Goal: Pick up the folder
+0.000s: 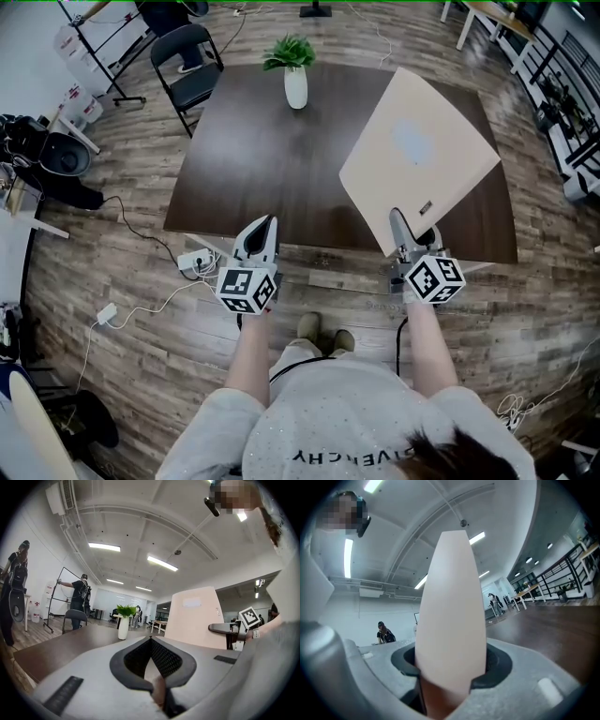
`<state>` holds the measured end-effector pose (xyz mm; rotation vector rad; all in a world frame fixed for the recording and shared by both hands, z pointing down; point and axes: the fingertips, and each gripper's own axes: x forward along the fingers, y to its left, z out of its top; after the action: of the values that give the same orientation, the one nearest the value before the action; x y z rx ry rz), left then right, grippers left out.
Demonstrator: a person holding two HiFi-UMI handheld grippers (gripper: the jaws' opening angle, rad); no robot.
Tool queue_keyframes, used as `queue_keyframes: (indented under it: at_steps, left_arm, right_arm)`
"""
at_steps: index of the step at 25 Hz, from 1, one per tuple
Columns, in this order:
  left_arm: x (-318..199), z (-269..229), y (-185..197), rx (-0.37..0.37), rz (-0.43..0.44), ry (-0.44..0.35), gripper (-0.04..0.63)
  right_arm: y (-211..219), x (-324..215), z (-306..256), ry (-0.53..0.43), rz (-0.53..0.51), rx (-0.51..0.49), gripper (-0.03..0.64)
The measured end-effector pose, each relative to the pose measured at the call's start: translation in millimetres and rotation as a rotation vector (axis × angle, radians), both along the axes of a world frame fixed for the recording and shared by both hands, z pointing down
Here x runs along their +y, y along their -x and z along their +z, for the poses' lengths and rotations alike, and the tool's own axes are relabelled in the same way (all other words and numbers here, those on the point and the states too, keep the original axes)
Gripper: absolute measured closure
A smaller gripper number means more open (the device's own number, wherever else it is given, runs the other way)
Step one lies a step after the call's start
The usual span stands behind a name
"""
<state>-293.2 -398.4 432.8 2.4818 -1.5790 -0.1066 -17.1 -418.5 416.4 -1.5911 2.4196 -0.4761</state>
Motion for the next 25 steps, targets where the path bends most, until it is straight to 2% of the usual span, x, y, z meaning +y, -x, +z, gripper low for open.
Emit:
queue_keyframes:
  at_steps: [9, 25]
  left_arm:
    - [-5.6, -19.3, 6.2, -0.005, -0.024, -0.034, 0.598]
    - [-3.2, -48.2, 21.5, -0.004, -0.074, -0.083, 0.598]
  right_arm:
    - [-2.3, -1.7, -18.4, -0.054, 0.003, 0.061, 0.368]
    - [-4.0, 3.9, -52.4, -0.139, 0.03, 0.081, 0.368]
